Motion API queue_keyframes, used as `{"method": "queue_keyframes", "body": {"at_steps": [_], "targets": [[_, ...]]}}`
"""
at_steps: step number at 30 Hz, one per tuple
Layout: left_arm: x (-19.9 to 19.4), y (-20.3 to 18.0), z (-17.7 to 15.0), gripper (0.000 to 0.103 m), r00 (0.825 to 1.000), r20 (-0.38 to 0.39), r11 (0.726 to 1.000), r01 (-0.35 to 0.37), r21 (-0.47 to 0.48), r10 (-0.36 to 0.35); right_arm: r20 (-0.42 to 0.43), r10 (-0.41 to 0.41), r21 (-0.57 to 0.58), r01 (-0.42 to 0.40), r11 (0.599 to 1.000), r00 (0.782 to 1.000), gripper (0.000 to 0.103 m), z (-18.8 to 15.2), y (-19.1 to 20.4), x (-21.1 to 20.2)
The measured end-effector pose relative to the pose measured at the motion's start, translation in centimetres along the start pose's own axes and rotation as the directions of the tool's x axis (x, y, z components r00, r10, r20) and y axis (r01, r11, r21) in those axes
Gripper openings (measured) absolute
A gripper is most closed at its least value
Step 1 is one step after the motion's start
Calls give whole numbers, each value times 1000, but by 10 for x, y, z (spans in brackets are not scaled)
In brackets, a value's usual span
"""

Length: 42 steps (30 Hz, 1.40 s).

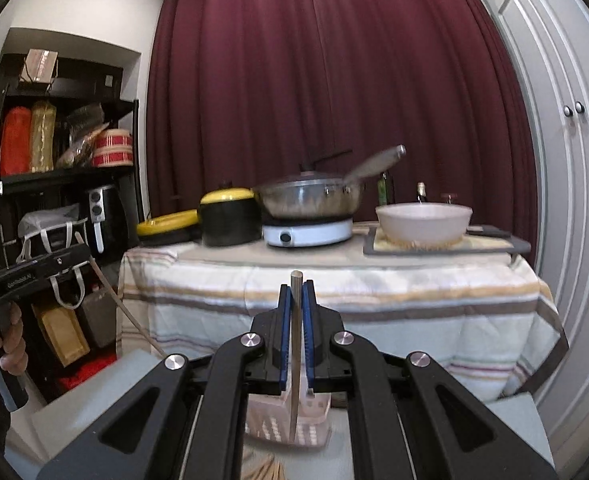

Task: Organize utensils
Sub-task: 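Lift both held chopsticks upright and carry them over the pink caddy, then lower both chopsticks into the caddy and open both tools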

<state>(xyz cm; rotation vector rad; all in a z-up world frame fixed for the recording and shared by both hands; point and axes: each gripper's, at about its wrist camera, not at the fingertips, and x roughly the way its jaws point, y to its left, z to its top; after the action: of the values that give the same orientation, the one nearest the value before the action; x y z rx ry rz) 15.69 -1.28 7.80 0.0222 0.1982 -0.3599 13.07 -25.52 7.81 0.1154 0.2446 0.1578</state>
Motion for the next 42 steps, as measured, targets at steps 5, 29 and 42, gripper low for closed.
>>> {"method": "queue_keyframes", "body": {"at_steps": [5, 29, 42], "targets": [[25, -12, 21, 6, 999, 31, 1000, 13, 0, -13, 23, 2, 10, -2, 1000, 1000, 7, 14, -4, 28], [145, -3, -84, 59, 976, -218, 998, -36, -48, 25, -197, -15, 100, 35, 994, 980, 41, -68, -30, 123], [90, -12, -74, 84, 992, -118, 999, -47, -12, 45, -109, -64, 16, 66, 998, 992, 59, -57, -14, 66]]}}
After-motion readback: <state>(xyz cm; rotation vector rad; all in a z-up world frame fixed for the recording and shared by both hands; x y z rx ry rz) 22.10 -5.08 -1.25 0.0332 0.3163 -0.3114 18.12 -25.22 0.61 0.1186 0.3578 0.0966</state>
